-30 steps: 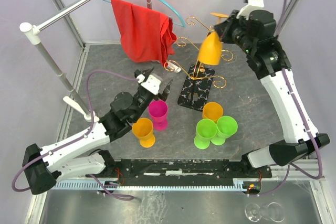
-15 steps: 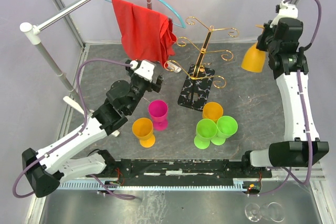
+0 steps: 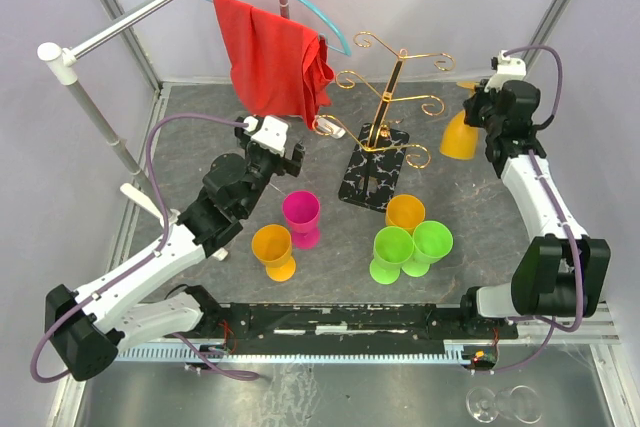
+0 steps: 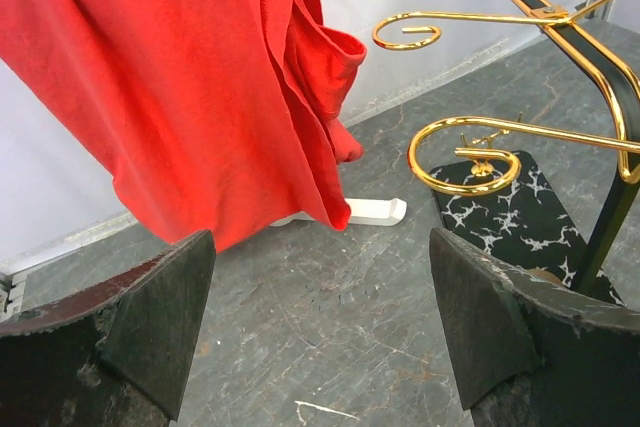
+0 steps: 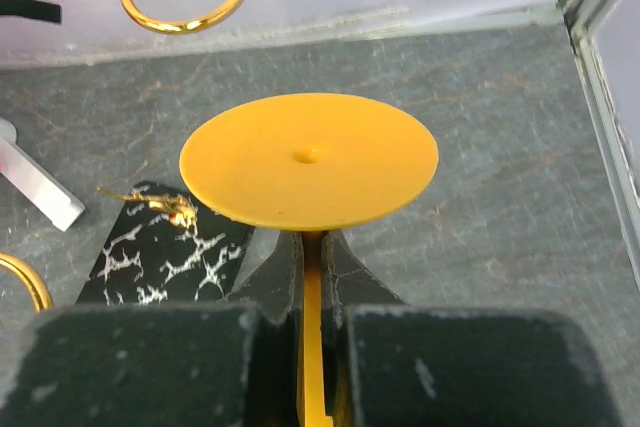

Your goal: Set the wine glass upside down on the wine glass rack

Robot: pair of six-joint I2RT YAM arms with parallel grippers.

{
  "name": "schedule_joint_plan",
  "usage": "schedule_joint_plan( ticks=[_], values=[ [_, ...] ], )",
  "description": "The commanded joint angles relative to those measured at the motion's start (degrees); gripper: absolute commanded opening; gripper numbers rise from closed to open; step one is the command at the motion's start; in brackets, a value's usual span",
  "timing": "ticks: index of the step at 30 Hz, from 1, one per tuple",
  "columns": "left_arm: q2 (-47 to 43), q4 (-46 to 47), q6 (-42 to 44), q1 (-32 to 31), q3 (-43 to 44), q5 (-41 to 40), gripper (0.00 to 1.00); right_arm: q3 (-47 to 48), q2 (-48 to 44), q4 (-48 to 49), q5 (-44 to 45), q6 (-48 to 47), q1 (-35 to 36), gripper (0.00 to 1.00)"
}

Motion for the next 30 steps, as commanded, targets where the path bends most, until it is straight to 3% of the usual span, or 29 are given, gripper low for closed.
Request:
schedule_joint_plan(
  ticks=[1,8,14,30],
  values=[
    [0.1,6.0,-2.0,0.9,-0.6,1.4,0.94,-4.2,-1.0,22.0,-2.9,-1.5,0.1,0.01],
    [1.8,9.0,-2.4,2.2,-2.6,1.9,0.94,-10.6,1.2,38.4,-4.7,-1.0,0.0,0.01],
    [2.8,12.4,-2.7,3.9,-4.6,2.3,0.94,-10.3,6.8,47.0,-8.7,2.0,0.1,0.01],
    [5.3,17.0,-4.2,7.8,-7.1,4.3,0.94,-8.4,14.9,55.7,-12.9,1.3,4.0,0.01]
  ],
)
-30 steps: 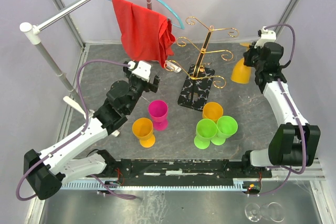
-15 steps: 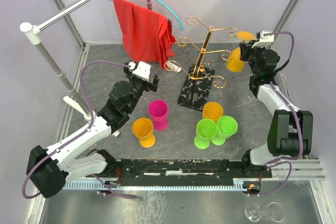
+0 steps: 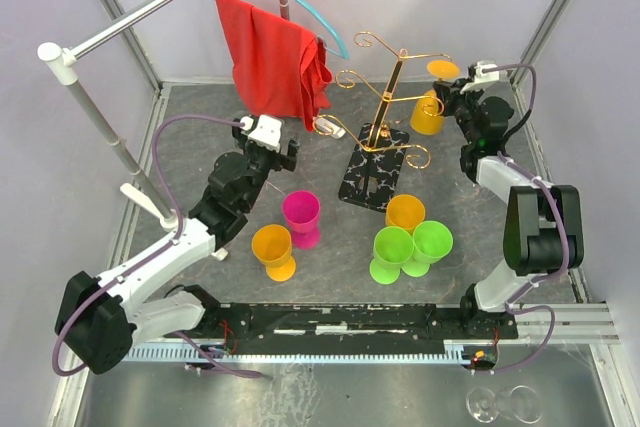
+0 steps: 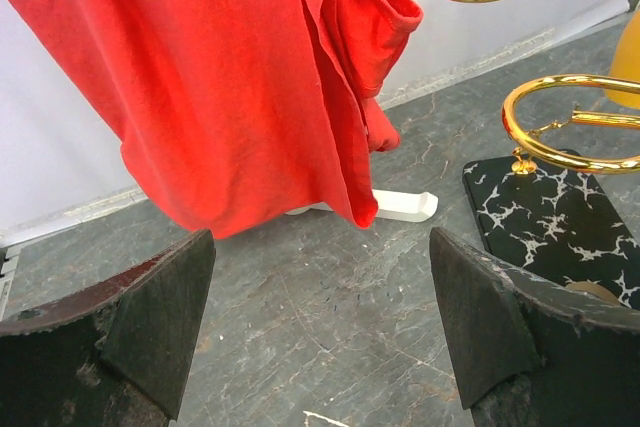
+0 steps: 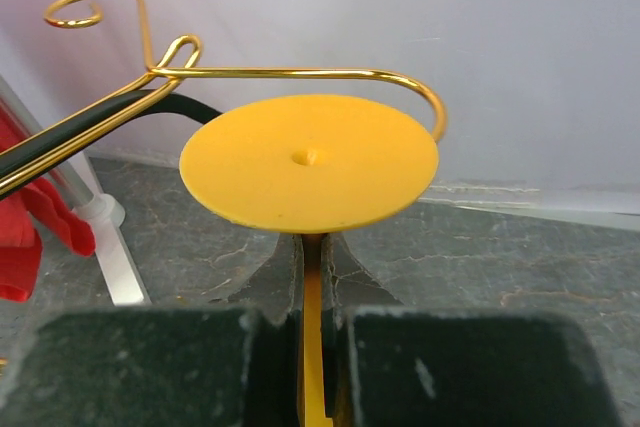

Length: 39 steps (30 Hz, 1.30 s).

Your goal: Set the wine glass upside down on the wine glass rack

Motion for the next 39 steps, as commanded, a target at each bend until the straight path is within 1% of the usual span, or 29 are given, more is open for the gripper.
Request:
schedule_joint_plan(
  ticks=[1,10,15,18,22,26,30,39],
  values=[
    [0.3,4.7,-2.5,0.9,-0.5,1.3,0.94,2.4,0.2,5.8,-1.3,-1.6,1.1,0.01],
    [0.4,5.4,-2.5,1.4,-1.0,1.6,0.94,4.6,3.7,7.4,-0.3,-1.6,2.3,0.01],
    [0.8,5.6,-2.3,1.7,-1.0,1.6,0.94,5.7,6.1,10.6,0.4,-1.4,3.1,0.01],
    [0.8,6.2,-2.3,1.9,-1.3,1.8,0.94,6.0,7.9,14.2,0.6,-0.8,3.1,0.01],
    [0.8,6.6,-2.8,2.1,-1.5,2.8,0.94,6.7,9.4,17.6,-1.5,0.2,3.0,0.01],
    [0.9,6.5,-2.9,2.3,-1.6,3.3,0.94,8.9,11.3,17.0,-4.0,0.4,2.9,0.01],
    [1.2,6.5,-2.8,2.4,-1.6,3.4,0.94,10.5,12.7,16.8,-3.7,-0.3,2.9,0.01],
    [2.9,6.8,-3.2,2.7,-1.2,3.8,0.94,11.6,12.7,11.6,4.2,-3.9,2.0,0.01]
  ],
)
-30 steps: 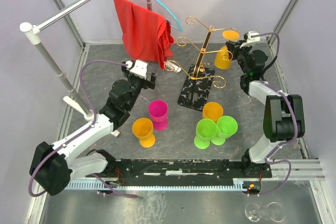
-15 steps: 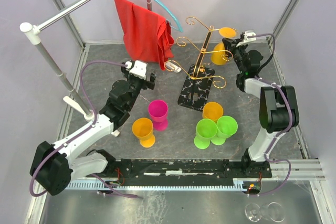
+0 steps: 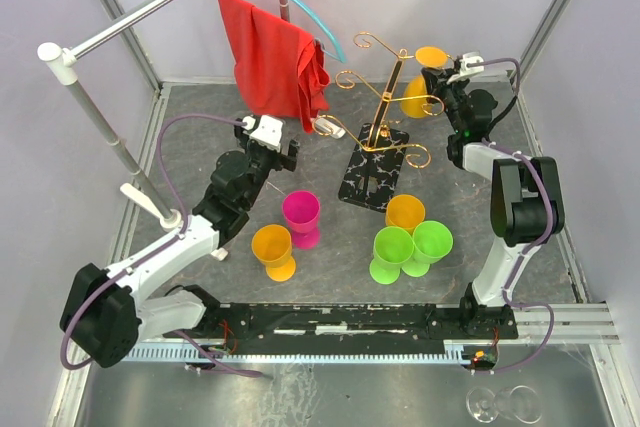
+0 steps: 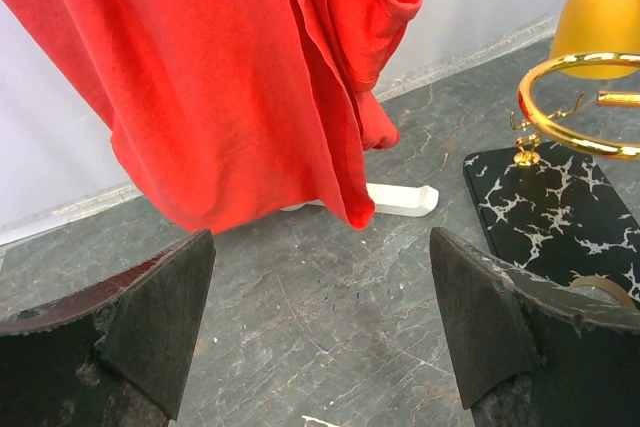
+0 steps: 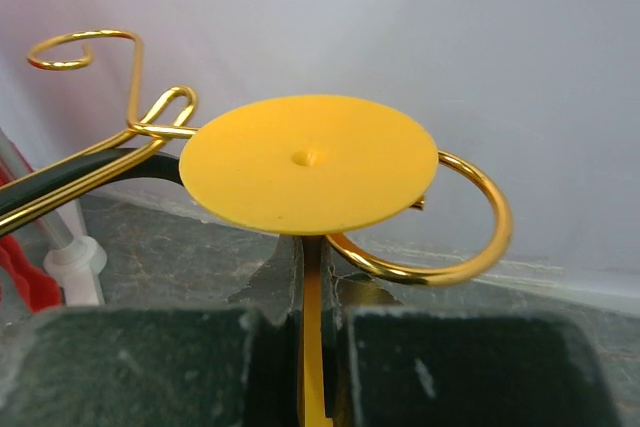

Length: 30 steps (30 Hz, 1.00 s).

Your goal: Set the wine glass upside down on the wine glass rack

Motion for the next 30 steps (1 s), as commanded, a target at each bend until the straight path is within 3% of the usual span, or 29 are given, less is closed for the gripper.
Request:
schedule_joint_plan(
  ticks=[1,12,28,30],
  values=[
    [0.7,3.4,-3.0,0.5,0.4,1.0,0.94,2.7,-0.5,-0.2,5.6,-3.0,-0.7,0.01],
    [1.2,3.8,-3.7,0.5,0.2,1.4,0.94,-0.7,-3.0,-0.6,9.0,-4.0,-3.0,0.01],
    [-2.4,2.4,-5.6,0.6,-1.0,0.9,0.94,-9.2,-8.5,4.2,-3.0,-1.8,-2.4,0.01],
    [-3.2,2.8,-5.8,0.5,-1.6,0.3,0.94,-10.2,-9.4,3.8,-2.0,-2.1,-2.3,0.06]
  ],
)
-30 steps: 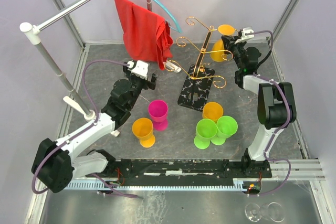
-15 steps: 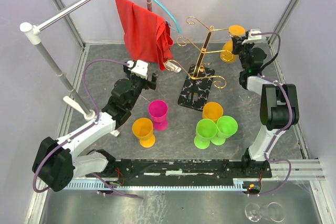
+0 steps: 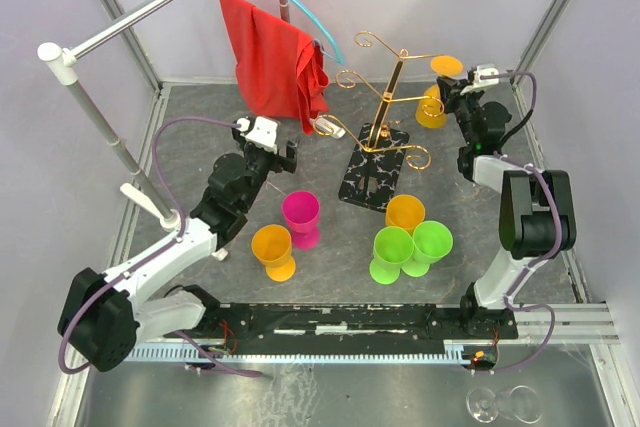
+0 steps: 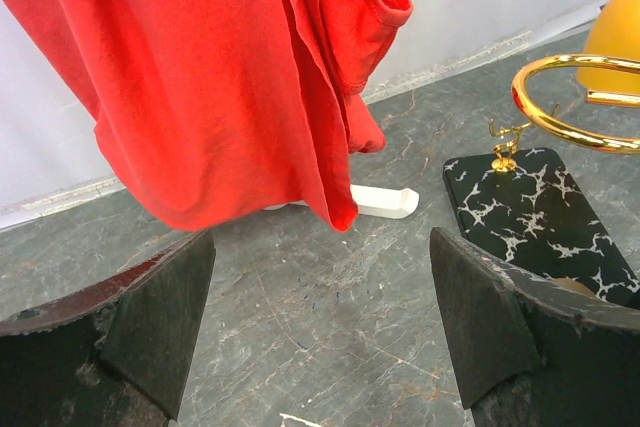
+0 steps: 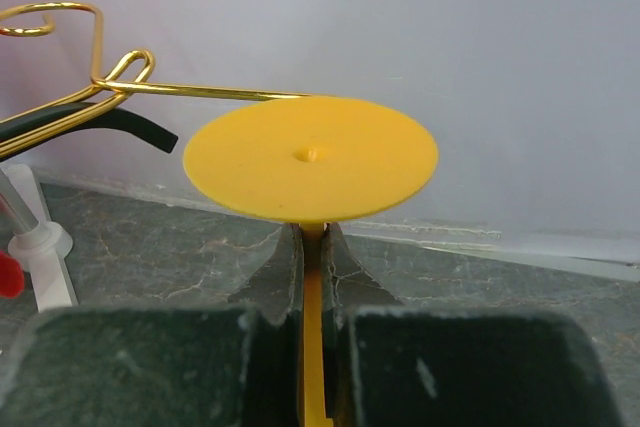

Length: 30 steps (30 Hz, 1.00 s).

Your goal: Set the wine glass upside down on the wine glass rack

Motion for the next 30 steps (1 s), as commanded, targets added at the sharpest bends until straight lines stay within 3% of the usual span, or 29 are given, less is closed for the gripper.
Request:
schedule_joint_plan(
  ticks=[1,7,9,18,23,26,30],
  values=[
    [-3.2,2.6,-2.5,0.3,-1.1,-1.2,0.94,-2.4,-4.0,2.4,-2.0,-0.5,0.6,0.10],
    [-4.6,0.6,-3.5,0.3,-0.8,-1.3,0.95,-5.2,-10.1,-5.7,1.8,-4.8,0.6,0.44],
    [-4.7,-0.4,-4.2,0.3,-0.1,-1.1,0.97,-5.9,-12.0,-8.5,3.2,-6.2,0.6,0.51],
    [-6.5,-7.0,-7.0,0.3,3.3,-1.7,0.99,-11.1,-21.4,-19.1,12.7,-8.8,0.6,0.62],
    [-9.0,-15.4,-8.3,0.3,7.4,0.6,0.99,-7.1,-29.5,-41.6,26.2,-4.4,0.6,0.64],
    [-9.5,-23.7,-9.4,0.3,11.3,3.2,1.00,-4.3,-35.0,-56.9,29.2,-2.3,0.6,0.64],
    [-9.0,-34.4,-11.0,0.1,16.8,5.9,1.00,-1.8,-42.1,-70.8,31.0,1.1,0.6,0.77]
  ],
)
